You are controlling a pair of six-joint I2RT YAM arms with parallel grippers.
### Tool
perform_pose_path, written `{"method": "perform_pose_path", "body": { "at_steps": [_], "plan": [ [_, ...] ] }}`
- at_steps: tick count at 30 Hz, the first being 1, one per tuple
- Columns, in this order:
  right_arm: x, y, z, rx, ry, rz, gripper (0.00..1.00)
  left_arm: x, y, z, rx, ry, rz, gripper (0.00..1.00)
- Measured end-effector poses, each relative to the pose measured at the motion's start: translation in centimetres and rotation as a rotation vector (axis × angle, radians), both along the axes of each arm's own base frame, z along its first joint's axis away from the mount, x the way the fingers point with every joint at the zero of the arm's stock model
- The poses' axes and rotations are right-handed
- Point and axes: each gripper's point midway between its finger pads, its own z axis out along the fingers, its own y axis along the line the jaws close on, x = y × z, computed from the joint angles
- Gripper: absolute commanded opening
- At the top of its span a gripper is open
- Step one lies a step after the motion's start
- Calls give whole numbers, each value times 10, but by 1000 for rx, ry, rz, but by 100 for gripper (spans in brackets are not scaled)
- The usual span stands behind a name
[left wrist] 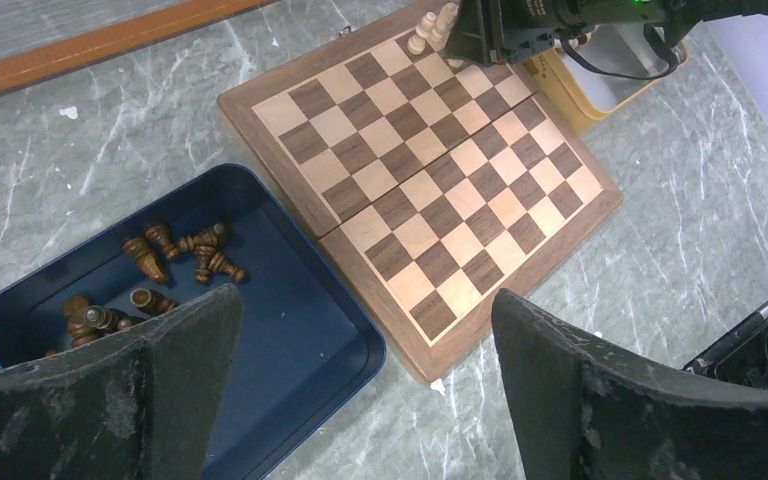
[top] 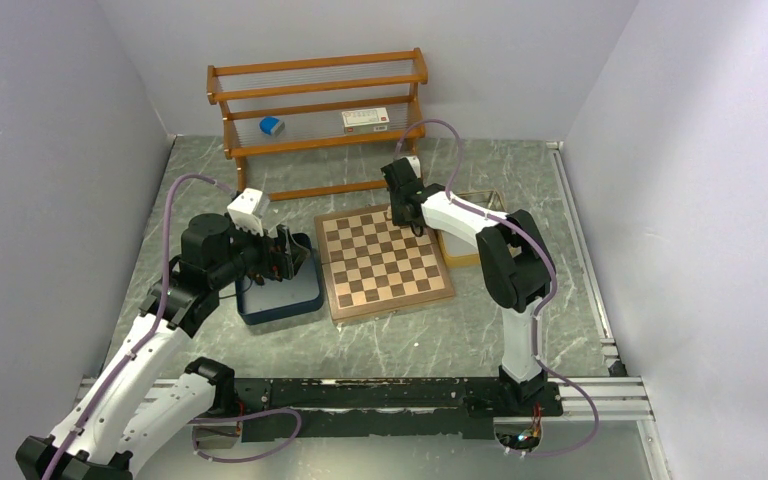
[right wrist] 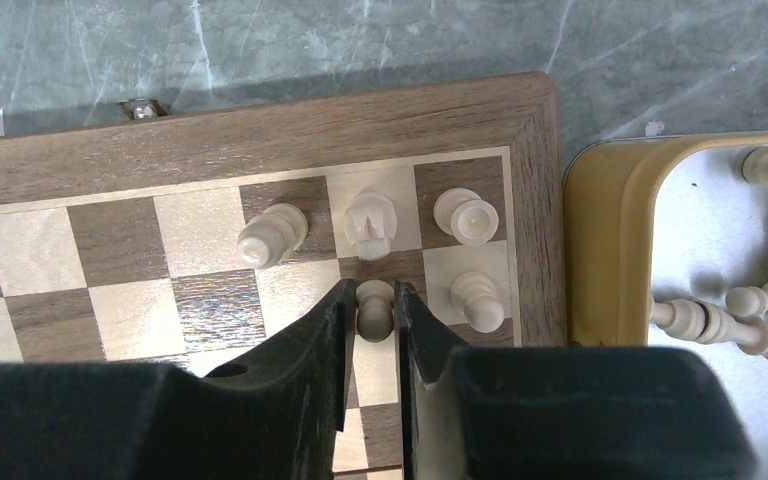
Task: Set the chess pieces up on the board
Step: Place the chess piece on the chessboard, then pick up the chess piece from the storage box.
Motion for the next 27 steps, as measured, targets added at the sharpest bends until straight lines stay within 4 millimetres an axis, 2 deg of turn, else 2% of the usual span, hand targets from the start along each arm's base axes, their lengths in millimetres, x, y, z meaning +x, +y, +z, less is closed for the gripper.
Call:
{"method": "perform_pose_path", "body": {
  "at_steps": [9,18,21,27],
  "plan": [
    [7,5,11,12,-16,2,30,-1,0,2,-3,-7,0,99],
    [1,0,16,-4,4,1,32,-1,1,4,-5,-13,0,99],
    [0,-2,30,0,-19,1,33,-1,1,4,-5,-13,0,99],
    [2,-9,73,8,-106,-7,34,-2,1,6,-9,-22,0,99]
  ]
}}
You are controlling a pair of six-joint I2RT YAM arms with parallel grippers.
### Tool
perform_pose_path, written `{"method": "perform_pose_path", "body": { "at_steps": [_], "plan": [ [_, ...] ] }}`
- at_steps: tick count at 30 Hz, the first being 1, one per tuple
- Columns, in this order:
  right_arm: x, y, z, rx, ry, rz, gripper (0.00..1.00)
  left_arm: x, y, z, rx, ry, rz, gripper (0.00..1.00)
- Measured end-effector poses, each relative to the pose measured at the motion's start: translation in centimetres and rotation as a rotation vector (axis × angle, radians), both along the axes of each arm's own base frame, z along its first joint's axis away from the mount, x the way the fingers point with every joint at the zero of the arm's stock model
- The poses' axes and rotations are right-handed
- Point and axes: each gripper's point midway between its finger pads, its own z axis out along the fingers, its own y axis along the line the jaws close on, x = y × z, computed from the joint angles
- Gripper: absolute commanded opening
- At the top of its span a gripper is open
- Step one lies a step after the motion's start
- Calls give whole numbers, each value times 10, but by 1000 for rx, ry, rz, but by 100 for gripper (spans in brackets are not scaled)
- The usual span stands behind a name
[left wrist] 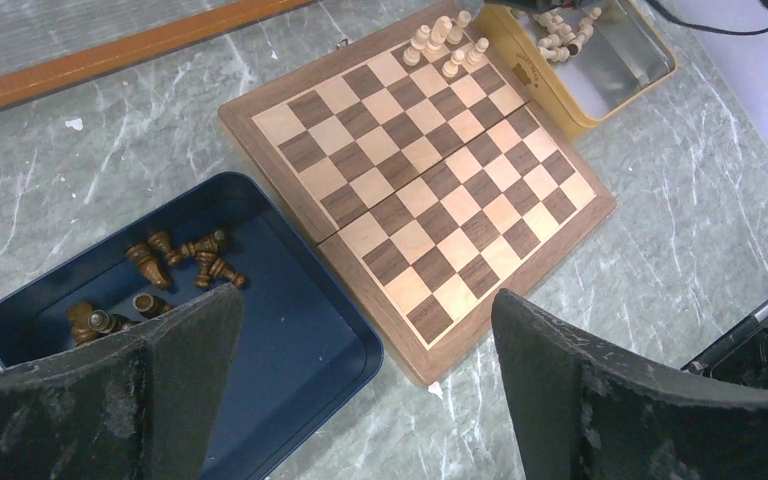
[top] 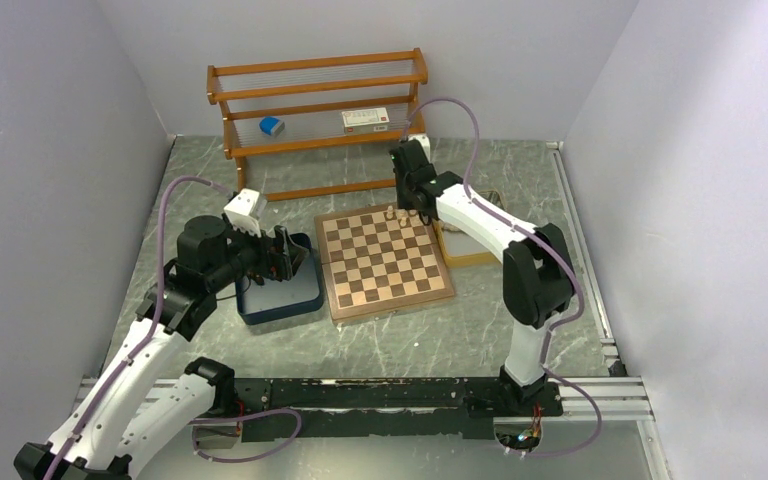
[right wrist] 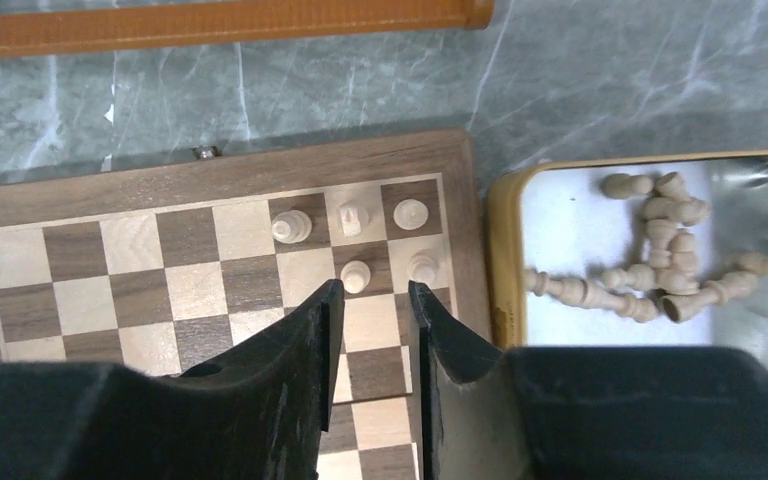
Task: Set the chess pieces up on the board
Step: Pick up the chess piece from the storage box.
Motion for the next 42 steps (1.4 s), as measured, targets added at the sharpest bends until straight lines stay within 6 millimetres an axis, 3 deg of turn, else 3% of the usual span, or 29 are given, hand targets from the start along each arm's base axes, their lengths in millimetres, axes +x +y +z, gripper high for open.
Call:
{"method": "perform_pose_path", "body": {
  "at_steps": [6,10,16,19,25,34,42],
  "plan": [
    [-1,-25,28,-14,-69,-27,34,0,0,1,-2,-2,-1,99],
    [10,-63,31,-15,-80,-105,34,0,0,1,-2,-2,-1,99],
    [20,-134,8,-25,-54,-251,34,0,0,0,0,1,-1,99],
    [20,-154,-4,-24,-34,-288,32,1,-1,-2,2,9,-3,99],
    [31,-170,-23,-20,-26,-318,30,1,-1,-2,2,10,-4,99],
    [37,-172,-57,-33,14,-304,29,0,-2,-2,-1,8,-8,99],
    [43,-171,-63,-19,11,-289,32,-1,-2,-1,-3,5,-11,99]
  ]
}}
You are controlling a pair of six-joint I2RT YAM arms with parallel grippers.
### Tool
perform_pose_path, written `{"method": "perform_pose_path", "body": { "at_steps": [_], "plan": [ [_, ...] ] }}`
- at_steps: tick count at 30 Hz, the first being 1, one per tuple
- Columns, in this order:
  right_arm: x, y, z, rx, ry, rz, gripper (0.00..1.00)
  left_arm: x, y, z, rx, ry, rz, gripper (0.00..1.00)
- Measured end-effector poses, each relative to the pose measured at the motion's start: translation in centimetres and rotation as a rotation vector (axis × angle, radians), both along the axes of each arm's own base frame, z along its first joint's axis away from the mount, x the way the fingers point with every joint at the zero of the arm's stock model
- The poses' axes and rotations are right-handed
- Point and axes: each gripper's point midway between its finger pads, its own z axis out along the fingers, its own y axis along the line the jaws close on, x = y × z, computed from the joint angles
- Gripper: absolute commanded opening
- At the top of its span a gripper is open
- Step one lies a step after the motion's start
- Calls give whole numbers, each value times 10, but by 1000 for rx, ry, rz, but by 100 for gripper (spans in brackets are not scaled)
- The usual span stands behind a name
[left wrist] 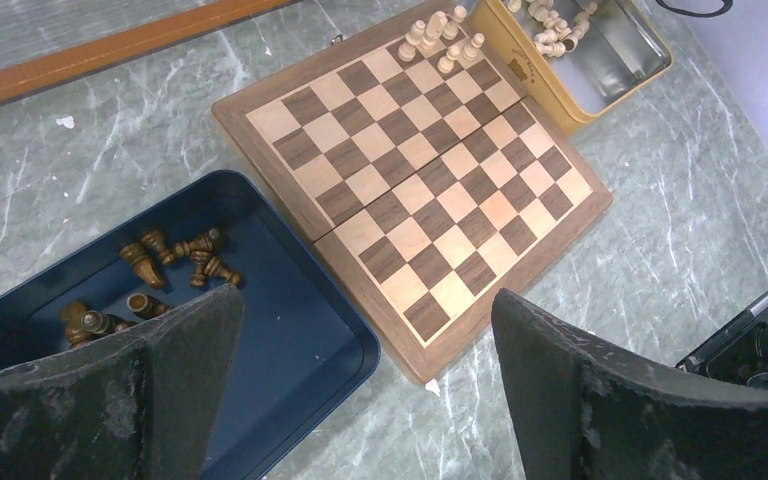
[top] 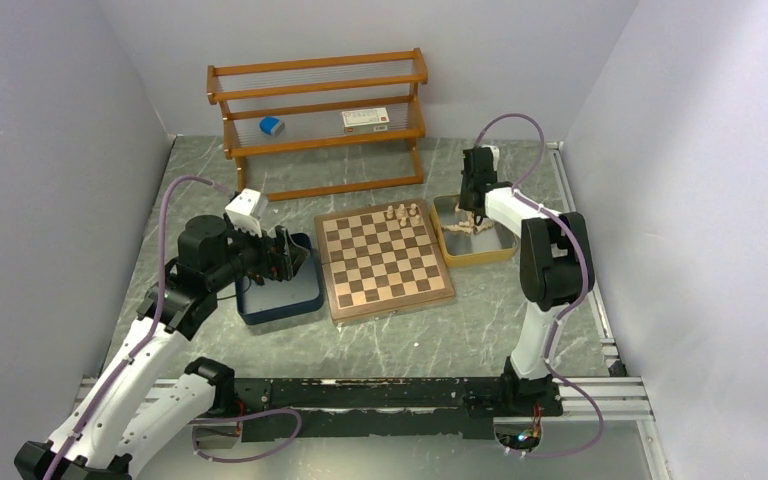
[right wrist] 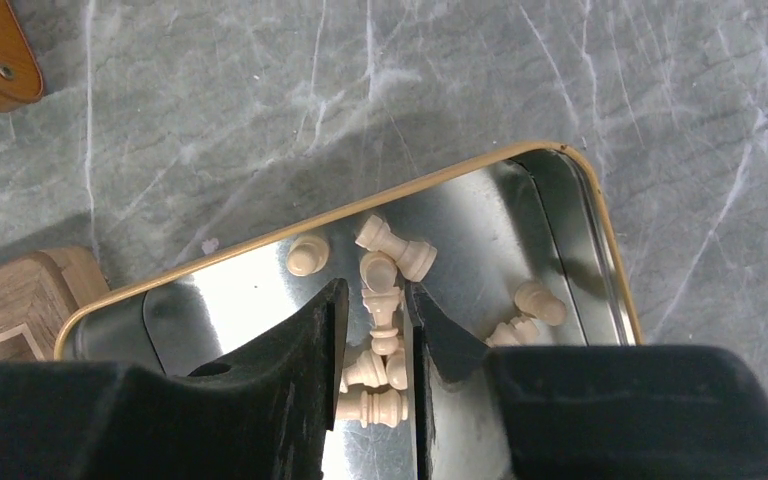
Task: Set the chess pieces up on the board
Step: Pick up the chess piece from the storage box.
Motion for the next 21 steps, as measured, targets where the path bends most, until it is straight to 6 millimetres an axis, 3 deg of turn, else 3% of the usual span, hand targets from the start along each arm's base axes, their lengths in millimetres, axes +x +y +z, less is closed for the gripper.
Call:
{"method": "perform_pose_path", "body": {
  "at_steps": [11,21],
  "plan": [
    [-1,1,-24,-10,45,15,28,0,0,0,1,2,-1,98],
    [0,-2,-24,-31,48,18,16,0,-1,-1,1,2,-2,99]
  ]
}}
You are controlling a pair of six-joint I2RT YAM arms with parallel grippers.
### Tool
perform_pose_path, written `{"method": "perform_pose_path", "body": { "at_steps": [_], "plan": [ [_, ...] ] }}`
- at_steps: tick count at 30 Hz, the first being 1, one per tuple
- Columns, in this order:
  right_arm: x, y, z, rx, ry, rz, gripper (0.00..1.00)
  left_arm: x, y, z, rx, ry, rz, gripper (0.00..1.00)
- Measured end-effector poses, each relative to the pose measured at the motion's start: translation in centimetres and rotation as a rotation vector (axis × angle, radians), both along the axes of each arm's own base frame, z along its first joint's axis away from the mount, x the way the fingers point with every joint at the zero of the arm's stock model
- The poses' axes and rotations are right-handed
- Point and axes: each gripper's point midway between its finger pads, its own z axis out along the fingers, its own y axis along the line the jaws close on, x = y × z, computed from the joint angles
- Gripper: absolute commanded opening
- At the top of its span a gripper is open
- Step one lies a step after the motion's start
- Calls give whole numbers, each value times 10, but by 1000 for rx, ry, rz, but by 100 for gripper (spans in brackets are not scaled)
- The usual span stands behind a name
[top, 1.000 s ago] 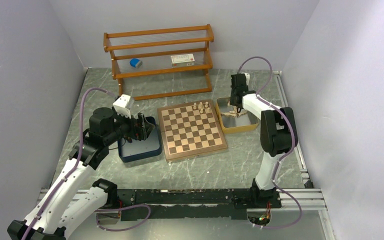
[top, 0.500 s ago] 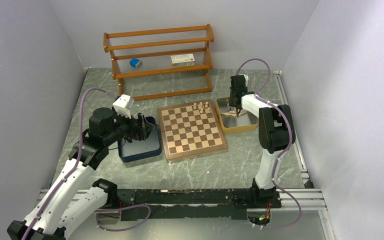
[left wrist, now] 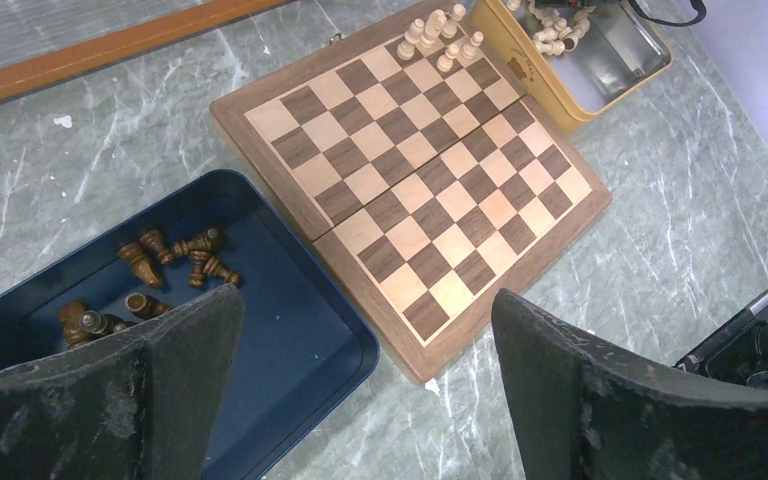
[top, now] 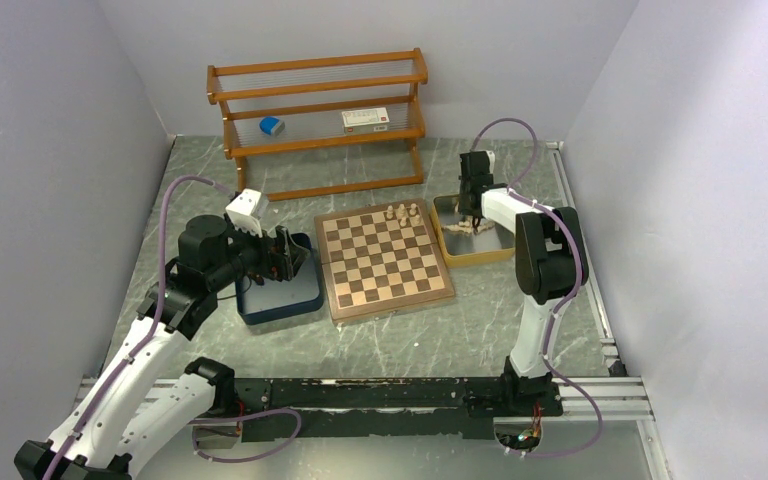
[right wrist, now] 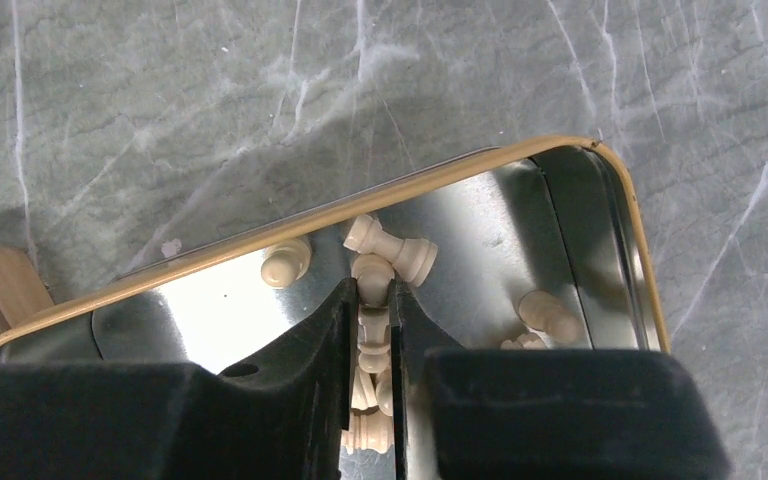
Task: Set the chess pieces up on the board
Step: Pick up the chess piece from the storage box.
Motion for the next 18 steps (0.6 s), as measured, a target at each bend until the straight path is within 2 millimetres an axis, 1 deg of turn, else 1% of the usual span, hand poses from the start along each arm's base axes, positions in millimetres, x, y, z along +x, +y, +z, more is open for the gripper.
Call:
{"method": "perform_pose_path", "body": {
  "at_steps": [11,14,18],
  "plan": [
    [-3,0,4,-30,13,-7,16,-1,0,1,-2,-4,-1,99],
    [-6,2,10,-35,19,-7,15,-1,0,1,-2,-4,-1,99],
    [-6,8,29,-32,-1,-4,15,-1,0,1,-2,-4,-1,99]
  ]
}}
